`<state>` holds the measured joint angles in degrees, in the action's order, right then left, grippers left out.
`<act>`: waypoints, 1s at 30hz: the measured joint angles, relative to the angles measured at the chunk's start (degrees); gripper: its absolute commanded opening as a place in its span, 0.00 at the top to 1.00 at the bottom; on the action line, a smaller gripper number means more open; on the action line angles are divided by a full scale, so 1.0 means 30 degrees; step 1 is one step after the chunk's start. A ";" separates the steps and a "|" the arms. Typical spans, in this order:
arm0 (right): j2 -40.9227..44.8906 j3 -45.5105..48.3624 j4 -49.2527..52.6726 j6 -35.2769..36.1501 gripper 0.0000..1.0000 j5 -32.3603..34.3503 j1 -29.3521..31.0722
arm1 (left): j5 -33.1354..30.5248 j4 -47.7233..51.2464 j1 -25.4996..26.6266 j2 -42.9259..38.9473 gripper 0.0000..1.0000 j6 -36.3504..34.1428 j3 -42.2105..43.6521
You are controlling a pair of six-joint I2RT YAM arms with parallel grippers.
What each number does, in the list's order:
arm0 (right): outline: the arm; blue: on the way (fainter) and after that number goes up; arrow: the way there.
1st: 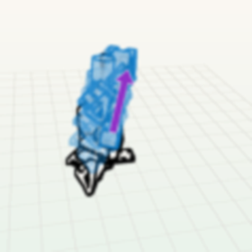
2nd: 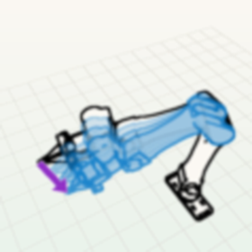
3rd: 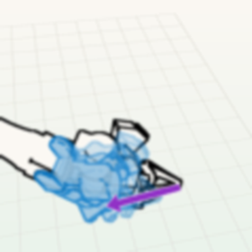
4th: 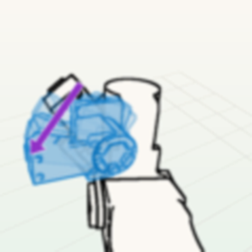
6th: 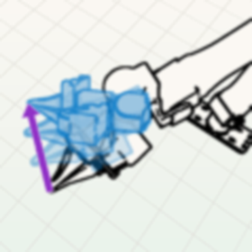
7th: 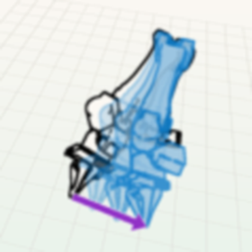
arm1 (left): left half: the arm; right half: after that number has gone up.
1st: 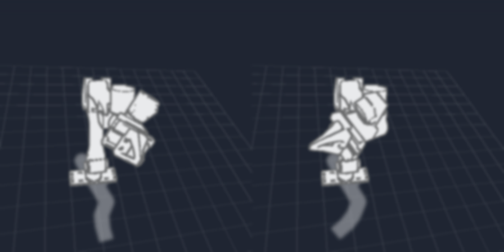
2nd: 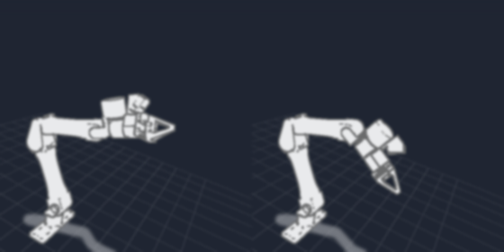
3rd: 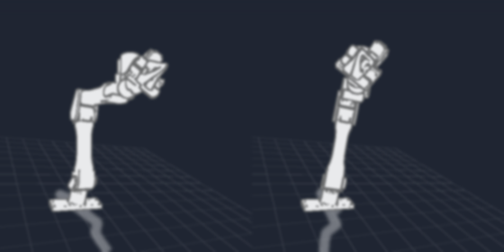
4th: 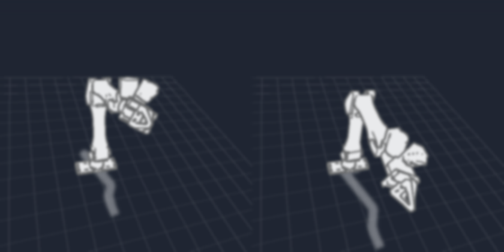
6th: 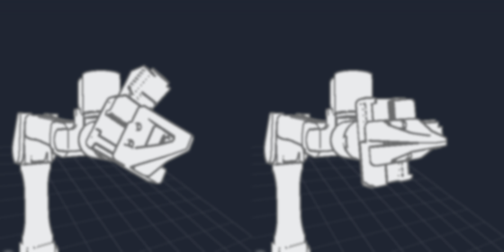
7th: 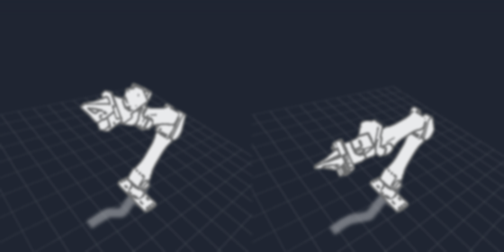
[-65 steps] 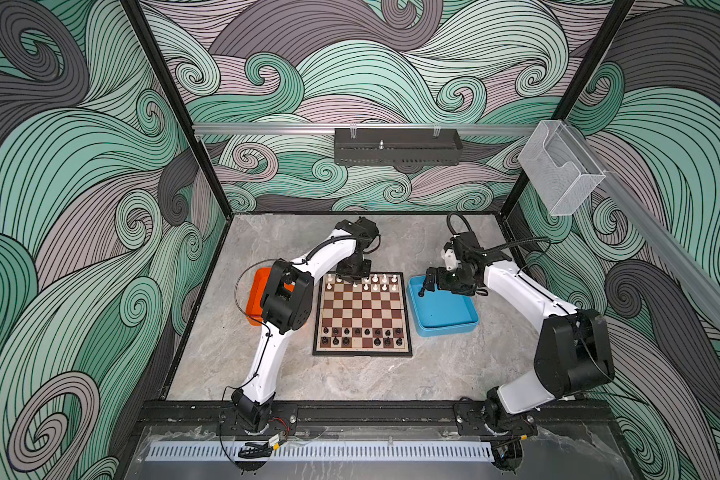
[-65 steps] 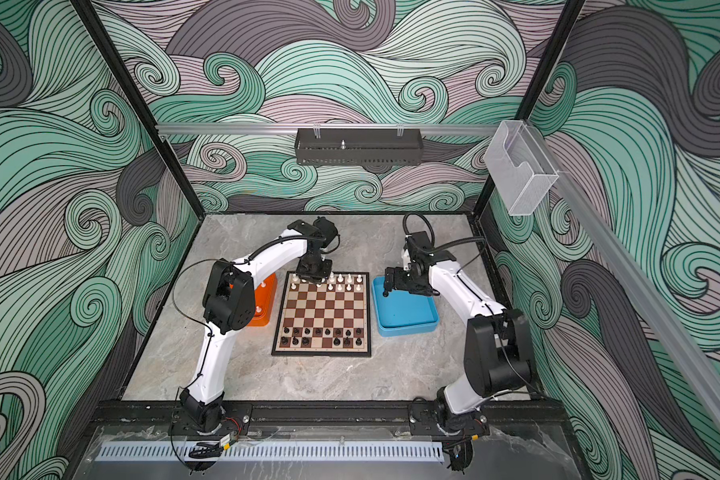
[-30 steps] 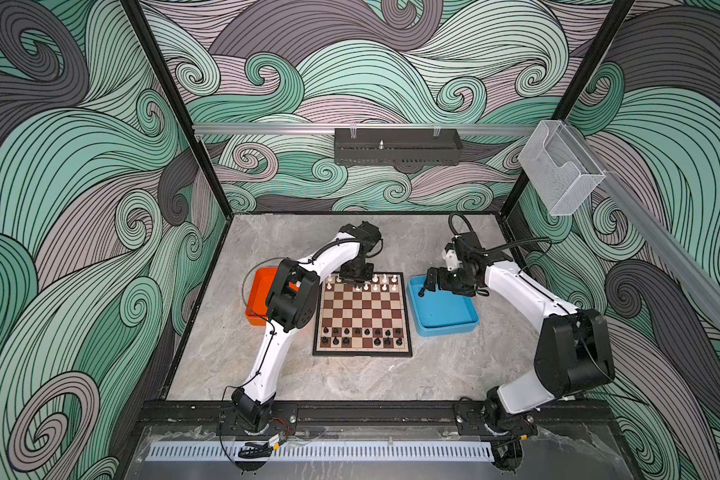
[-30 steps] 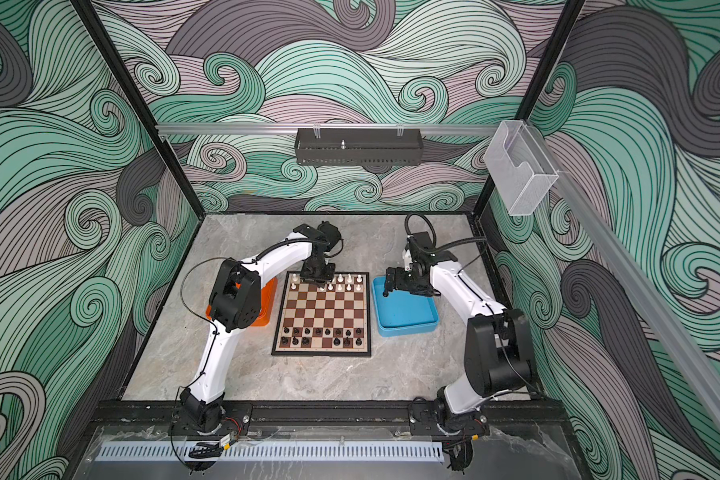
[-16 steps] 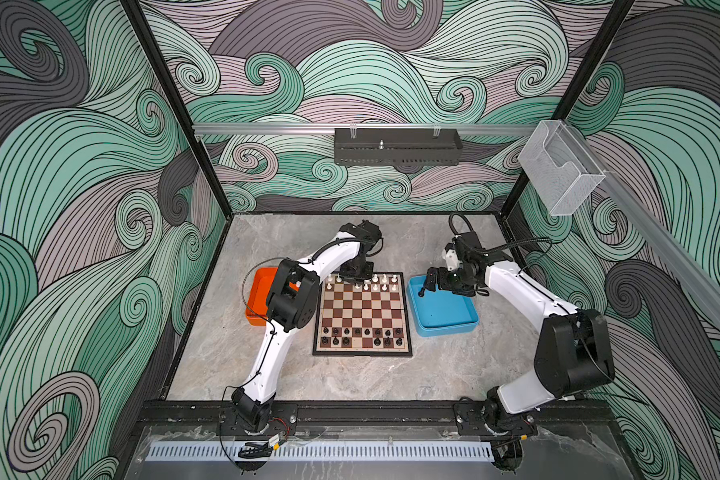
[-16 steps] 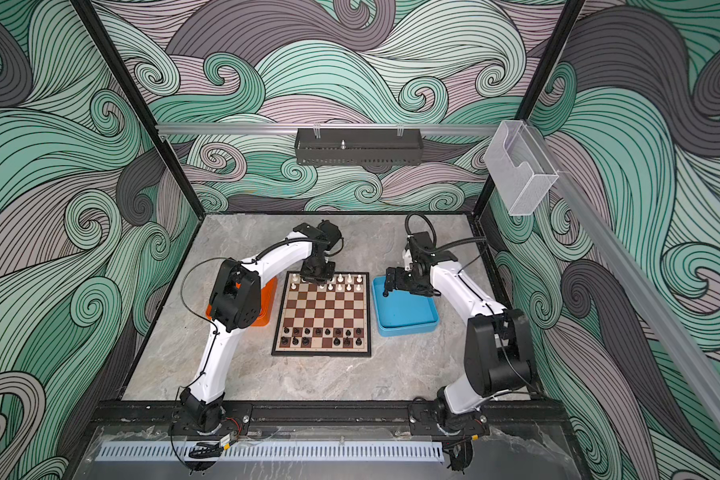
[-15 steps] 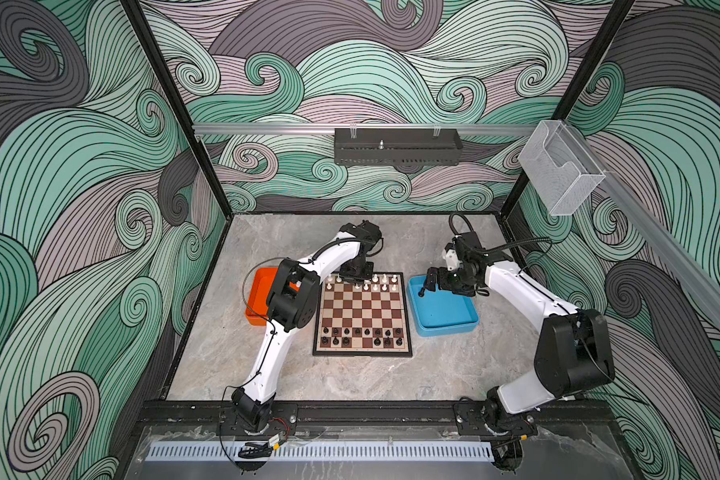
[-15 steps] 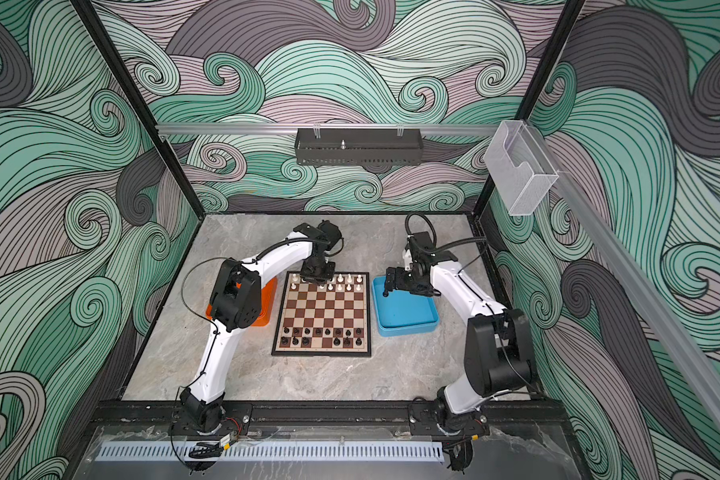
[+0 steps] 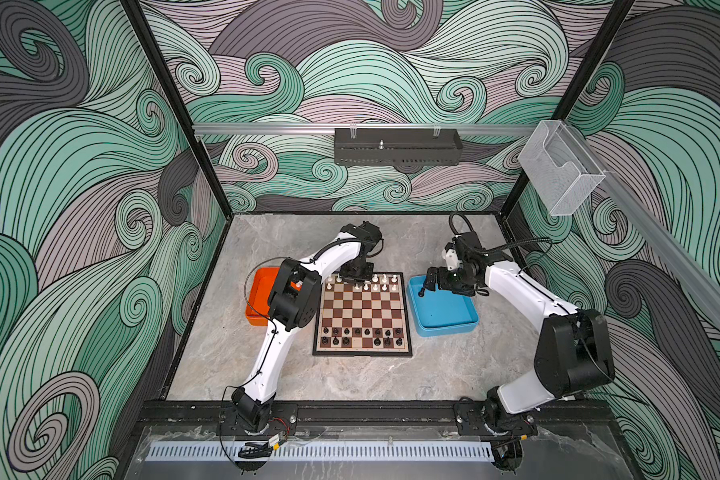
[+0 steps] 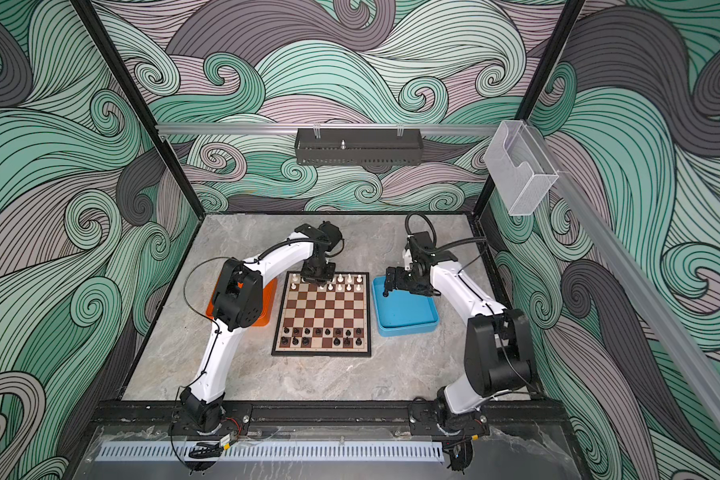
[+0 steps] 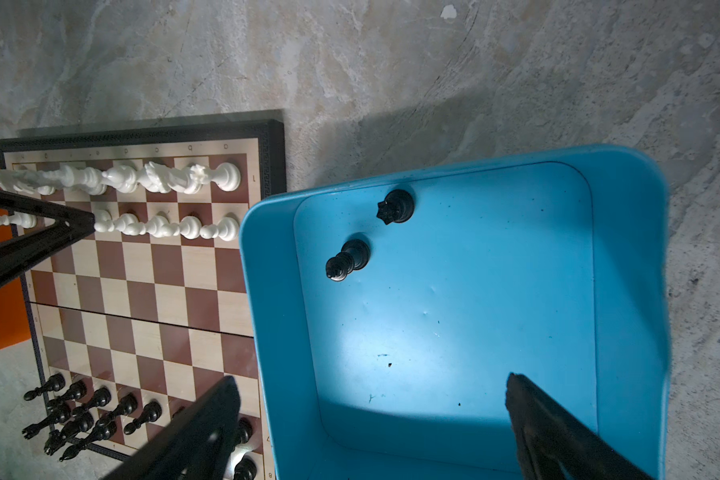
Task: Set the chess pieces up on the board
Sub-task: 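Lower the white pawn onto an empty far-row square with the left gripper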
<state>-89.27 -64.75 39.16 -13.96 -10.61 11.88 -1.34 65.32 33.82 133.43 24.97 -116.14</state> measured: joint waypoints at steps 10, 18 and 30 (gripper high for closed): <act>0.0000 0.0000 0.0000 0.0000 0.00 -0.0007 -0.0007 | 0.0007 0.0007 0.0000 0.0007 0.73 0.0007 0.0000; 0.0000 0.0000 0.0000 0.0000 0.00 -0.0044 -0.0007 | 0.0022 0.0007 0.0000 0.0000 0.70 0.0007 0.0000; 0.0000 0.0000 -0.0007 0.0000 0.00 -0.0109 -0.0007 | 0.0022 0.0131 0.0000 -0.0583 0.69 0.0007 0.0000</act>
<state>-89.27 -64.75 39.13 -13.96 -10.94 11.86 -1.28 65.71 33.82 131.68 24.99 -116.14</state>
